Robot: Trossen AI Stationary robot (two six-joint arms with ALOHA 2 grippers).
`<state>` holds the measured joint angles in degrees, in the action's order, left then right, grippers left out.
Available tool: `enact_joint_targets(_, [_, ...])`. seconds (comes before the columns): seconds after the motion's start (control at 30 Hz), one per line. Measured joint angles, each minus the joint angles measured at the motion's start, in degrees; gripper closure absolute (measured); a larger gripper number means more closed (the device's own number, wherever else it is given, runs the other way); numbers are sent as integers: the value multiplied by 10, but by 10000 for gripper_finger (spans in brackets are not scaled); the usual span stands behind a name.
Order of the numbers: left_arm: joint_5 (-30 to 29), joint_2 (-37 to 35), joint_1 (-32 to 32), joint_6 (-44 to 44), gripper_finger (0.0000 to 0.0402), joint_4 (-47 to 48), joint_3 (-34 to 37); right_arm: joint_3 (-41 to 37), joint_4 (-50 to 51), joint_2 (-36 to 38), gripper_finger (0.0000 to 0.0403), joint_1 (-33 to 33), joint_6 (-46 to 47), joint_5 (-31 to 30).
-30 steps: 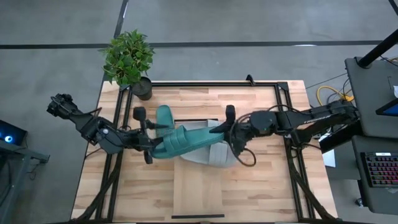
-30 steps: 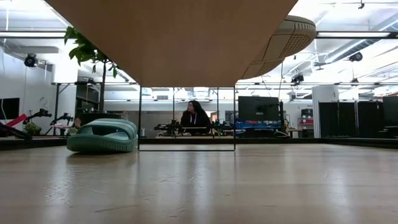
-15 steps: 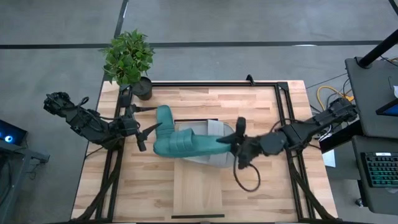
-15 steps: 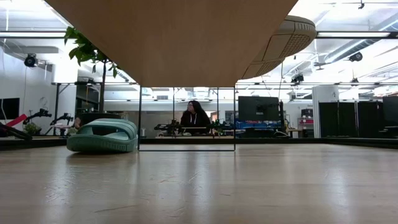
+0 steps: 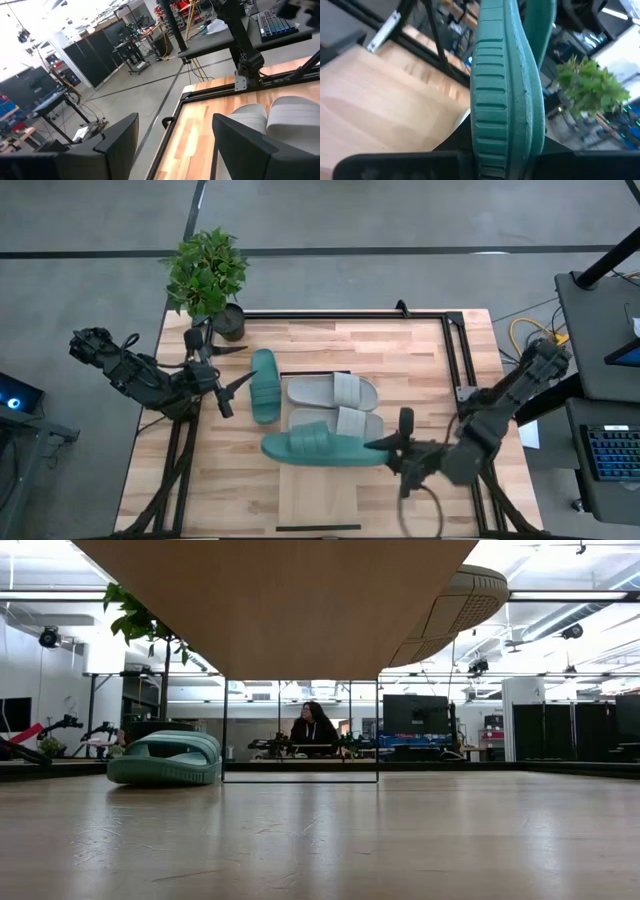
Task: Pick and place slides into the shelf
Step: Put the left green slipper on the shelf
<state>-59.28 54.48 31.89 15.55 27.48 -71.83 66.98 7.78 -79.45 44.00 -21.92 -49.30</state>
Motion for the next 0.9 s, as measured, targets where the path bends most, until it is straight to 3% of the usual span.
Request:
enact_joint_targets(0.47, [0, 10, 0, -26, 164, 1, 7, 5, -26, -145, 352, 47, 45, -92])
enact_joint_targets(0.9, [2, 17, 1, -66, 164, 21, 15, 17, -3, -163, 352, 93, 50, -108])
